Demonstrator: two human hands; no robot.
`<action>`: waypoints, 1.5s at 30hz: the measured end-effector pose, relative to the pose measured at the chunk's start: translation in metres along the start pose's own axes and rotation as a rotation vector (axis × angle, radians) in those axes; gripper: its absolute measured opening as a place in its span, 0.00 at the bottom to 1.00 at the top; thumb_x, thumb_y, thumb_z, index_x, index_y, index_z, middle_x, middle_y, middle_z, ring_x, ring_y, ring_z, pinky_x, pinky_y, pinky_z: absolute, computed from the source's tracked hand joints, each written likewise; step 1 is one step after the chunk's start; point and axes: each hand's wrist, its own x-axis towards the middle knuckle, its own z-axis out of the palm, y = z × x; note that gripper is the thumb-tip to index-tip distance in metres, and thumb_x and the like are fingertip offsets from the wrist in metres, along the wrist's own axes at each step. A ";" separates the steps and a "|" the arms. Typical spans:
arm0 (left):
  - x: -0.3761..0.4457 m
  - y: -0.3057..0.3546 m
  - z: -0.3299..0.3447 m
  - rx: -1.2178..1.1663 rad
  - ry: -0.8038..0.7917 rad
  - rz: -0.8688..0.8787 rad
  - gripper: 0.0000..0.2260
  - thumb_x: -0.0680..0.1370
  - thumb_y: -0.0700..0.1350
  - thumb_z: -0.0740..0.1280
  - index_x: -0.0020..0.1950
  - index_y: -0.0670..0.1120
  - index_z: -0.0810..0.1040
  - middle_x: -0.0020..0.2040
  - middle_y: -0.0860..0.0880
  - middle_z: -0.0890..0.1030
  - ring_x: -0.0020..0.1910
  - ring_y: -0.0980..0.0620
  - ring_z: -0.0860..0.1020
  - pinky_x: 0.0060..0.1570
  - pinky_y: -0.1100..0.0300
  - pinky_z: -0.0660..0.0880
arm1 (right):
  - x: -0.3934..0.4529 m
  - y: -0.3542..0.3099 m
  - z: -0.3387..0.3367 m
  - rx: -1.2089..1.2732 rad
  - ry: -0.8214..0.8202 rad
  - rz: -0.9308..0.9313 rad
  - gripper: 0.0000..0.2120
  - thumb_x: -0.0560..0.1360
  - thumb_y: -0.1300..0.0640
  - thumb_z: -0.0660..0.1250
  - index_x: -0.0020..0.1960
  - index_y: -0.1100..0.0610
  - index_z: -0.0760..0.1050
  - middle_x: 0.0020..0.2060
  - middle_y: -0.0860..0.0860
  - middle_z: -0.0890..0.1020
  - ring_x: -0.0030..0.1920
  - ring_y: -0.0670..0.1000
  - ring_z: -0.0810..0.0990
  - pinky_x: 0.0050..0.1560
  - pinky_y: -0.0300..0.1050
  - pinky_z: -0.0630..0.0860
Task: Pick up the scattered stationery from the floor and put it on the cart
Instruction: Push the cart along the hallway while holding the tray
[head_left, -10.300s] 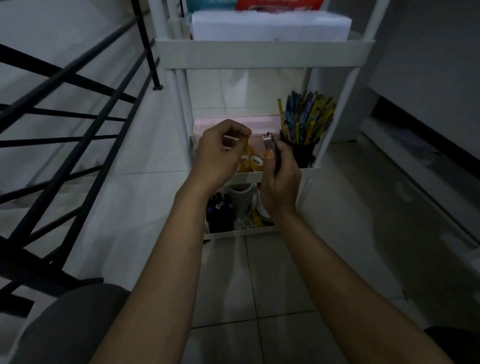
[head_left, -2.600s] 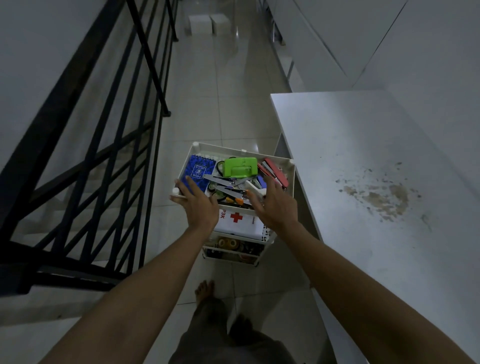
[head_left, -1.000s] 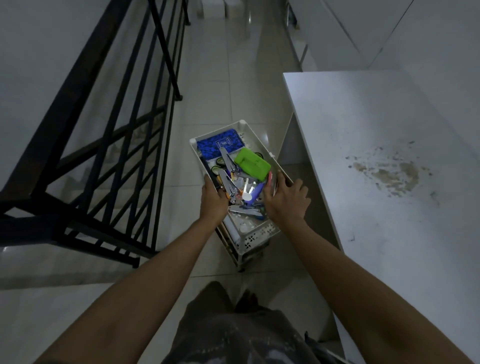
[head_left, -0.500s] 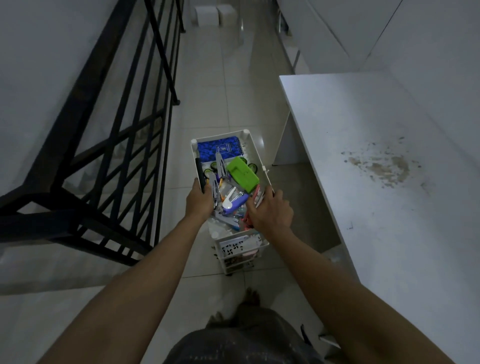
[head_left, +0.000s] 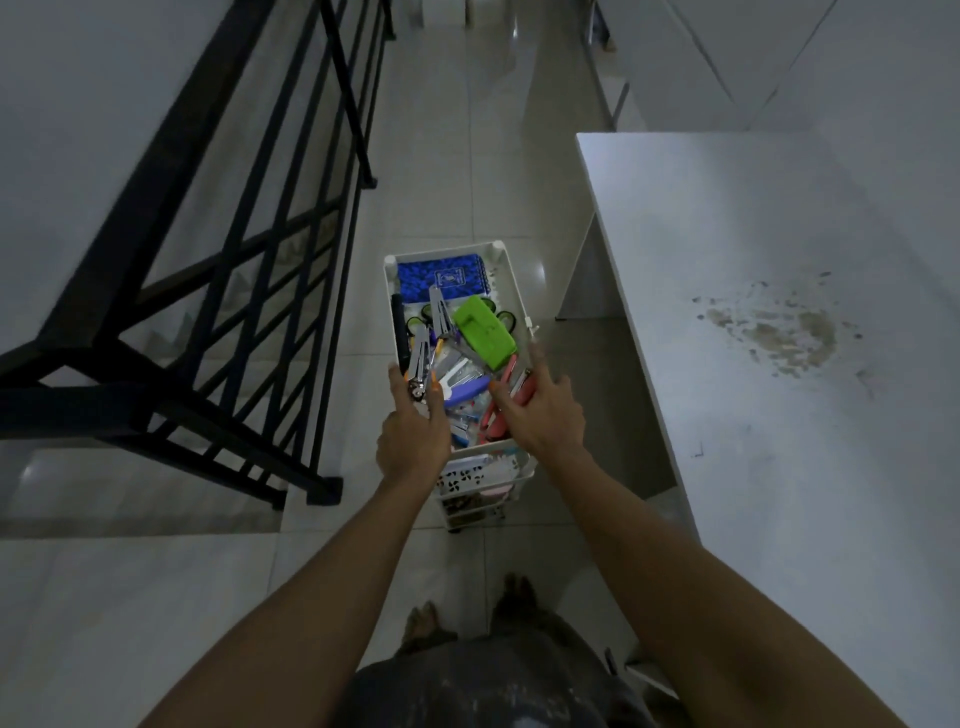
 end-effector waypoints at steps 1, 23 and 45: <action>0.000 0.000 0.001 -0.016 0.005 -0.011 0.30 0.78 0.67 0.49 0.77 0.61 0.44 0.61 0.40 0.79 0.56 0.37 0.77 0.51 0.48 0.72 | 0.001 -0.001 0.000 0.014 -0.003 -0.014 0.41 0.69 0.25 0.55 0.76 0.37 0.43 0.54 0.60 0.77 0.50 0.61 0.81 0.52 0.55 0.77; 0.052 0.026 0.024 -0.302 0.070 0.015 0.23 0.75 0.66 0.59 0.59 0.50 0.72 0.43 0.46 0.81 0.40 0.47 0.81 0.43 0.49 0.80 | 0.058 0.011 0.001 0.290 -0.011 0.078 0.25 0.69 0.30 0.64 0.49 0.52 0.73 0.45 0.50 0.83 0.46 0.52 0.82 0.52 0.53 0.80; 0.100 0.026 0.004 -0.448 0.114 0.104 0.26 0.68 0.67 0.70 0.56 0.50 0.76 0.35 0.59 0.79 0.33 0.70 0.78 0.27 0.77 0.69 | 0.091 -0.030 0.021 0.299 -0.001 0.075 0.28 0.71 0.32 0.64 0.58 0.53 0.70 0.46 0.48 0.83 0.44 0.50 0.81 0.44 0.41 0.71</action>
